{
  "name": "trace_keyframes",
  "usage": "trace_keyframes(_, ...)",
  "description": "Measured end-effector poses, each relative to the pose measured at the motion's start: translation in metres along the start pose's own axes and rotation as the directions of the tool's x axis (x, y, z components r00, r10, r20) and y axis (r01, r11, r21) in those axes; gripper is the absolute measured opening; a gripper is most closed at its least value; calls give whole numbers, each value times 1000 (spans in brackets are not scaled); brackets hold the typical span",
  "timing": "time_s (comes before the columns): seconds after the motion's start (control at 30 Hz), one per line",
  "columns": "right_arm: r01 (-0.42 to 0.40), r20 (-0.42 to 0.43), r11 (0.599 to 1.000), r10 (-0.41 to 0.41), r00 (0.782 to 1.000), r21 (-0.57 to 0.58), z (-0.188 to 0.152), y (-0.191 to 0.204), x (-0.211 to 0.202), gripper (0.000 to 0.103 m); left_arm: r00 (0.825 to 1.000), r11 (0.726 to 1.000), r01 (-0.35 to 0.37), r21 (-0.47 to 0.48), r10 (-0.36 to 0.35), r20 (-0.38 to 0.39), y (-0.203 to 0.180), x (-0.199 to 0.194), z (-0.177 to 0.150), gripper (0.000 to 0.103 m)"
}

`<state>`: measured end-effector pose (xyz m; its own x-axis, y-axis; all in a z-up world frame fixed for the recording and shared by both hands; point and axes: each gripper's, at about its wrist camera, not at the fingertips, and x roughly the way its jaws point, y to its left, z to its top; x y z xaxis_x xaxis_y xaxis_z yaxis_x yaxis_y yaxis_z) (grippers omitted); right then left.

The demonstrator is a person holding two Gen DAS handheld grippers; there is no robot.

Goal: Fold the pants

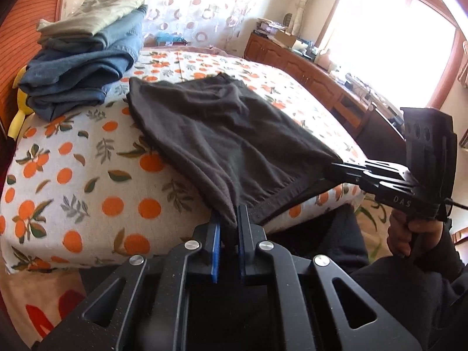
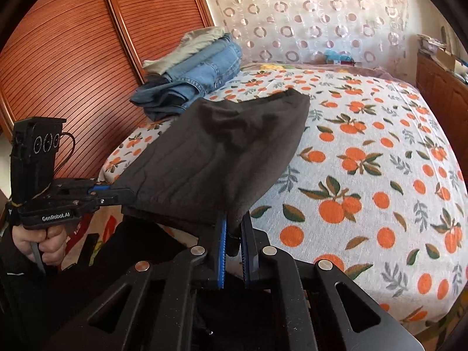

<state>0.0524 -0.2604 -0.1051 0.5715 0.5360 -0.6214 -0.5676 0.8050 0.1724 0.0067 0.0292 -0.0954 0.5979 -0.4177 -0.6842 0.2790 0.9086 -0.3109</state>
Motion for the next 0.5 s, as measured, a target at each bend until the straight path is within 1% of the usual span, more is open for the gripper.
trace_keyframes(0.13,1,28,1000,-1,1000,-5,19,-4,2,8,999,1000,-9,4,9,34,5,0,19,10)
trace_keyframes(0.23,-3,45,1000,3,999,-11,40,-8,9,8,998,1000,-26,6,26,64,13,3,36,10)
trace_keyframes(0.33,-7,54,1000,7,998,-2,63,-16,20,8,997,1000,-28,-6,28,74,24,11,55,10)
trace_keyframes(0.47,-9,60,1000,8,998,17,93,-24,39,8,995,999,-49,8,48,83,31,20,75,10)
trace_keyframes(0.5,-12,59,1000,11,998,21,99,-25,43,8,997,999,-47,4,46,68,34,21,80,10)
